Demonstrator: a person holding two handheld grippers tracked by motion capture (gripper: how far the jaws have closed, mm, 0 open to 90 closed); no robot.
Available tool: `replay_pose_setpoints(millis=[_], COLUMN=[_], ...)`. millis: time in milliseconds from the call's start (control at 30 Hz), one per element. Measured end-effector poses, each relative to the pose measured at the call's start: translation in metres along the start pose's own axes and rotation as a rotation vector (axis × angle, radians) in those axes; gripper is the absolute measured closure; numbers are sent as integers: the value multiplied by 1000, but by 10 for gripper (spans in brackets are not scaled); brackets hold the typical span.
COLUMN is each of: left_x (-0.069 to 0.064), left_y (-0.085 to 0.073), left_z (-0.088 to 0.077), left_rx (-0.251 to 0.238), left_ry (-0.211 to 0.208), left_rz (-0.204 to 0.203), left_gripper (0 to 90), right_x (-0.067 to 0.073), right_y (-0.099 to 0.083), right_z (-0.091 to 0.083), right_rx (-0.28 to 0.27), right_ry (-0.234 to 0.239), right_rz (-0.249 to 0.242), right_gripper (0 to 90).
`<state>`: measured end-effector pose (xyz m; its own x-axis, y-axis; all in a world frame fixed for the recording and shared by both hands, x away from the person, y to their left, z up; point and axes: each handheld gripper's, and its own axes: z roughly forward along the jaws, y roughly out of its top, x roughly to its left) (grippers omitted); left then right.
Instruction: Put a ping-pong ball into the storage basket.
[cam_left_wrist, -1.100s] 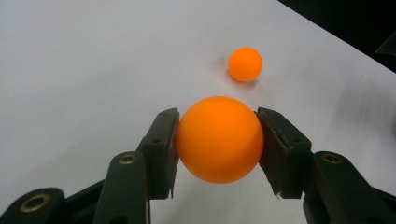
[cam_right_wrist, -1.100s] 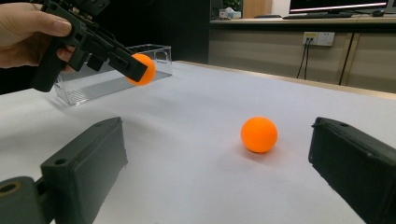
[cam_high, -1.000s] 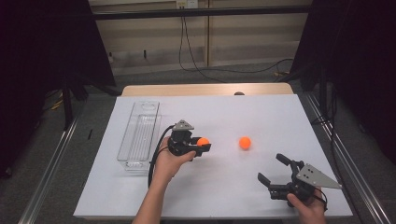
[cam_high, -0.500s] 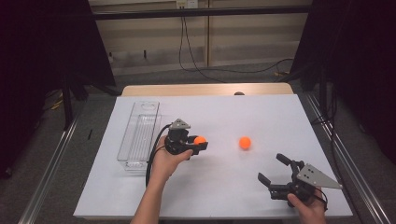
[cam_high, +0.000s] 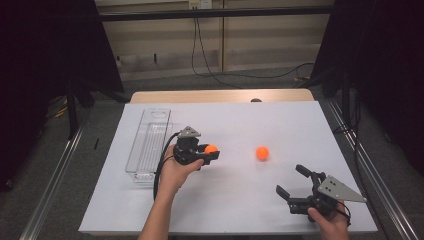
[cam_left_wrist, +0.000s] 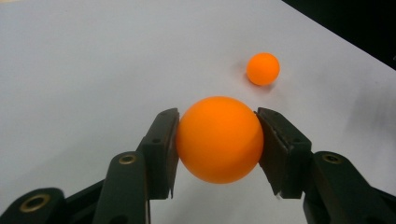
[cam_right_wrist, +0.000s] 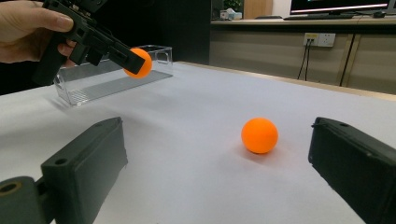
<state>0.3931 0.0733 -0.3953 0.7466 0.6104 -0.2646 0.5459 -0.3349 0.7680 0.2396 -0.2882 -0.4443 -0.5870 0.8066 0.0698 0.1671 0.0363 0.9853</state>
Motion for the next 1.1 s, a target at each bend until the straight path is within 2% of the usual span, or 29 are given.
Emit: replay_pose_setpoints(millis=[1100], left_x=[13], left_y=[1], left_z=[-19], left_rx=[-24], left_ry=[49], left_rz=[-13], left_gripper=[508], right_x=[1], right_y=[0], right_z=[0], right_rx=[-2], right_ry=[4], right_rz=[3], right_gripper=[40])
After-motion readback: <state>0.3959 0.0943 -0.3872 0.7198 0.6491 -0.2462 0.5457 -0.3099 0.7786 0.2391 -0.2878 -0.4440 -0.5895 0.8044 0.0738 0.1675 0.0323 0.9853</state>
